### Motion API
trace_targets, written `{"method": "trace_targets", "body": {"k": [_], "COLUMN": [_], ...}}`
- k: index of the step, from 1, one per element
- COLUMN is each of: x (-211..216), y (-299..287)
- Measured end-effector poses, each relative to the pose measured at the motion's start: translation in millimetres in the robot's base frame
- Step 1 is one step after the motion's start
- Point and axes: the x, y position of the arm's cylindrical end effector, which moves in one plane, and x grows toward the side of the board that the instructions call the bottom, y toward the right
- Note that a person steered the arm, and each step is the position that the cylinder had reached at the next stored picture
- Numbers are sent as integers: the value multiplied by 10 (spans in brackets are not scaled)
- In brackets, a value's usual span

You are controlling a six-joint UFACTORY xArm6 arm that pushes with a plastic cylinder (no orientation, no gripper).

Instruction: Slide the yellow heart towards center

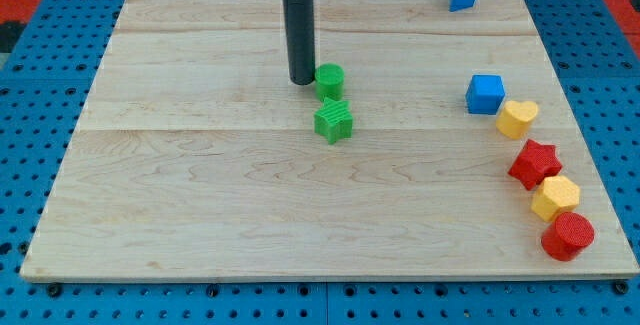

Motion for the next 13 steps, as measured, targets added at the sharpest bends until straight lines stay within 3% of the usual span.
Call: {"method": "trace_targets", "body": {"k": [1, 2, 3, 4, 6, 7, 8, 9, 10, 11, 12, 13], "x": [0, -276, -743, -915, -917, -917, -835, -386, 134, 375, 410, 437], "y": [-114, -473, 131, 1045, 1243, 1726, 2393, 2925, 3092, 2857, 2408, 2353]}}
